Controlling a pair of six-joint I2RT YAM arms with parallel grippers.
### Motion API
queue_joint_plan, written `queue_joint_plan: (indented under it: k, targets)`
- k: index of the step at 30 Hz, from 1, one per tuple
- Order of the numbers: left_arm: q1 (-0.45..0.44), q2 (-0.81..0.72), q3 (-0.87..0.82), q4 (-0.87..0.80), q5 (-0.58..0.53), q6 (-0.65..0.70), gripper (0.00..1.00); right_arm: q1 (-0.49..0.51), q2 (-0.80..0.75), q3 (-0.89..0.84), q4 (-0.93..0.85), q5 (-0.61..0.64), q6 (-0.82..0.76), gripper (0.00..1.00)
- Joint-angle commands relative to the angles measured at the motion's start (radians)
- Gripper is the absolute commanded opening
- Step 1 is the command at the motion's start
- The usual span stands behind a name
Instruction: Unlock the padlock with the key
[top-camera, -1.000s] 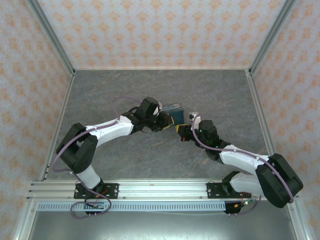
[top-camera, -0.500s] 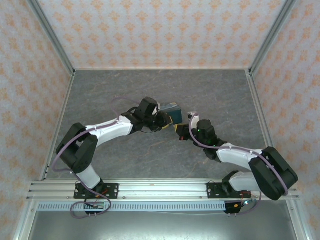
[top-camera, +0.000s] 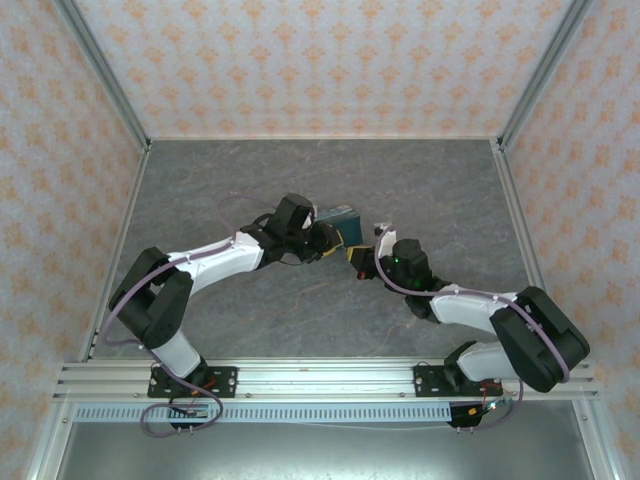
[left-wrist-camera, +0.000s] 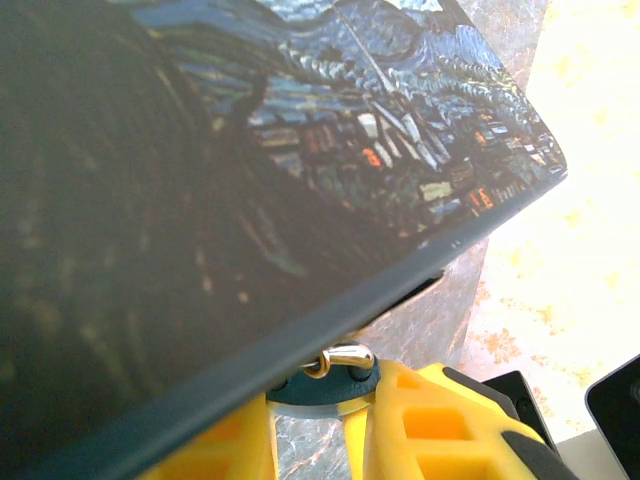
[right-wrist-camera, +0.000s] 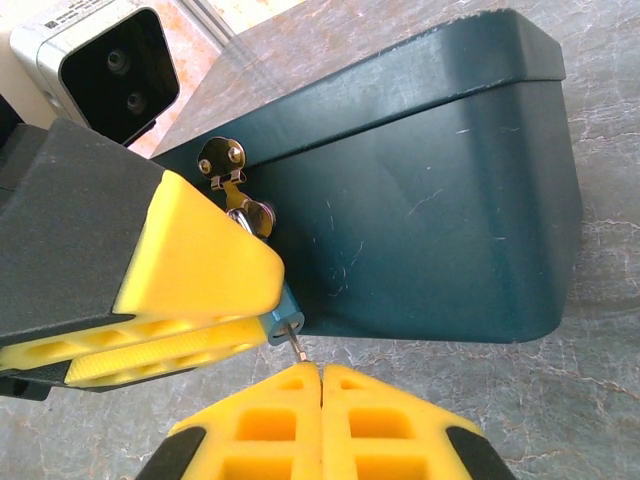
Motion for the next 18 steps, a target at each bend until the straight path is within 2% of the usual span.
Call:
queue_joint_plan:
  k: [1, 18]
  targets:
    - [-0.021, -0.058, 0.007, 0.080, 0.091, -0.015, 0.22, 0.007, 0.017, 0.024, 0.074, -0.027, -0.026, 0.00]
    - [-0.022, -0.072, 0.013, 0.073, 0.122, -0.005, 0.22, -0.022, 0.066, 0.031, 0.174, -0.091, -0.018, 0.00]
